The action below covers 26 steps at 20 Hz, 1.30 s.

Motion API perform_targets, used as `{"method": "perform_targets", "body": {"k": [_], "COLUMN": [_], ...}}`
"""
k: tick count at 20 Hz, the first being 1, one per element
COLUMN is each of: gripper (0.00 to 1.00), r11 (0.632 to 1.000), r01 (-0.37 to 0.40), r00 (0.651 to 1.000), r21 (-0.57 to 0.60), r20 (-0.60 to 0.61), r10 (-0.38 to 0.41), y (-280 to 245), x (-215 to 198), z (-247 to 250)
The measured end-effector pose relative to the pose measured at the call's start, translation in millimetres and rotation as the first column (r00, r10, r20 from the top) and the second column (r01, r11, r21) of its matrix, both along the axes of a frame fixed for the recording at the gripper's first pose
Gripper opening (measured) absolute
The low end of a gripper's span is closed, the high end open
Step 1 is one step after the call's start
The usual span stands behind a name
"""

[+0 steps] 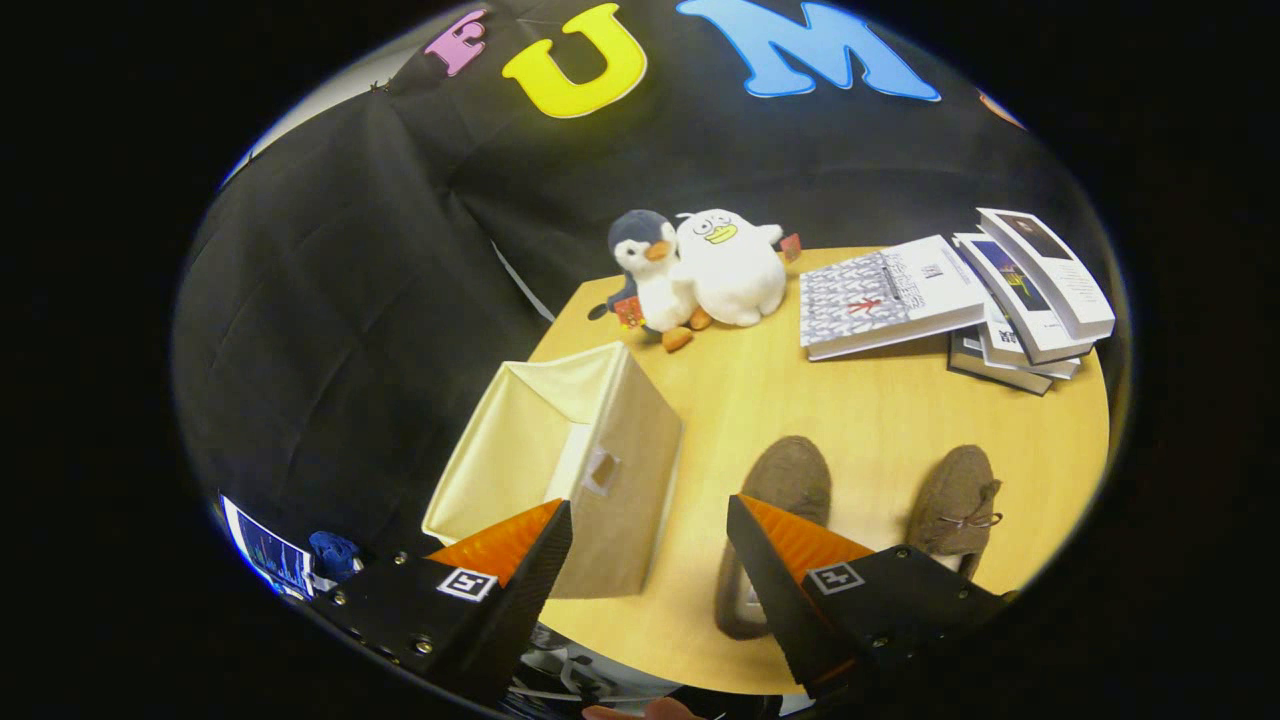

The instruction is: Open the storage box then place both shoes into the box .Put the left shoe in first, then the right shoe, with the right side of both shoes facing outward in a uniform manner.

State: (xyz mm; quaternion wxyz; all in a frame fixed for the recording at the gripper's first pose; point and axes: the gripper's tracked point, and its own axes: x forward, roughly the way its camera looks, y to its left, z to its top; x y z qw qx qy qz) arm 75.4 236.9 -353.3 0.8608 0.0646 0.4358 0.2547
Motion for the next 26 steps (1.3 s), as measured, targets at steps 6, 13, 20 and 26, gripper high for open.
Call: {"method": "perform_targets", "body": {"k": [6, 13, 20, 26], "gripper": [0.97, 0.97, 0.86, 0.07], "r11": [0.989, 0.953, 0.944, 0.947], "r01": [0.018, -0.013, 0.026, -0.022], "r00": [0.997, 0.991, 0.982, 0.983], "r21": [-0.147, -0.303, -0.328, -0.321], "r20": [-0.072, -0.132, -0.167, -0.181], "r10": [-0.029, -0.029, -0.084, -0.038], "y": [-60.0, -88.0, -87.7, -73.5], "x": [0.2, 3.9, 28.0, 22.5], "z": [-56.6, -120.7, -150.9, -148.7]}}
